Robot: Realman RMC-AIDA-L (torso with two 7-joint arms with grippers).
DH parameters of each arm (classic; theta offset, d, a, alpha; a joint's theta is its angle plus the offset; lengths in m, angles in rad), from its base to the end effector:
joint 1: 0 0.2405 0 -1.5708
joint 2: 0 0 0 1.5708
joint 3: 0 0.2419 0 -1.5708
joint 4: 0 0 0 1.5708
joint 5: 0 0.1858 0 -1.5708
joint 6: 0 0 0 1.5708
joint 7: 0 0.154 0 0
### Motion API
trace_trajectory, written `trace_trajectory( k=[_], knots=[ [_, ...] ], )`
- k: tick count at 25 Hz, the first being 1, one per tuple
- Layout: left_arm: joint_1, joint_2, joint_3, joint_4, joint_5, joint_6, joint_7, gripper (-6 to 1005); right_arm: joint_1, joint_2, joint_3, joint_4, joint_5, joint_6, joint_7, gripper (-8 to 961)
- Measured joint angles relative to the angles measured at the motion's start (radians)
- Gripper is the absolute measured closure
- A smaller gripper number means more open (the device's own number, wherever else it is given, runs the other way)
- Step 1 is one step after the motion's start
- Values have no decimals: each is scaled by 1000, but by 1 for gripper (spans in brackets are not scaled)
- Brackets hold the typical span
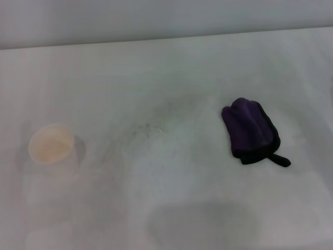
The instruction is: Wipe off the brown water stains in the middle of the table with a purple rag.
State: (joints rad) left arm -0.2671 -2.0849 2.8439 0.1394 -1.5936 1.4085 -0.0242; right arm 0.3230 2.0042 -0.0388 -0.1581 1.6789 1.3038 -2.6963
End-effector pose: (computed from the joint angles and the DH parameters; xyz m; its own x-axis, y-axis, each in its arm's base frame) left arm -0.3479 0.2536 0.0360 0.7481 -0.0953 0.6567 0.6631 0.1450 -0.7343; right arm 0.3692 0.2813 0.0875 0.7446 0.0360 -0.6665 -0.6654 -0.0395 -0.7455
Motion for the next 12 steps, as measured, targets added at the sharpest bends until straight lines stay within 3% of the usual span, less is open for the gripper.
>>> trace_trajectory(
  k=[12],
  knots=[
    [-4, 3, 0, 19, 1, 0, 0, 122, 7, -1, 2, 4, 61, 0, -27, 644]
  ],
)
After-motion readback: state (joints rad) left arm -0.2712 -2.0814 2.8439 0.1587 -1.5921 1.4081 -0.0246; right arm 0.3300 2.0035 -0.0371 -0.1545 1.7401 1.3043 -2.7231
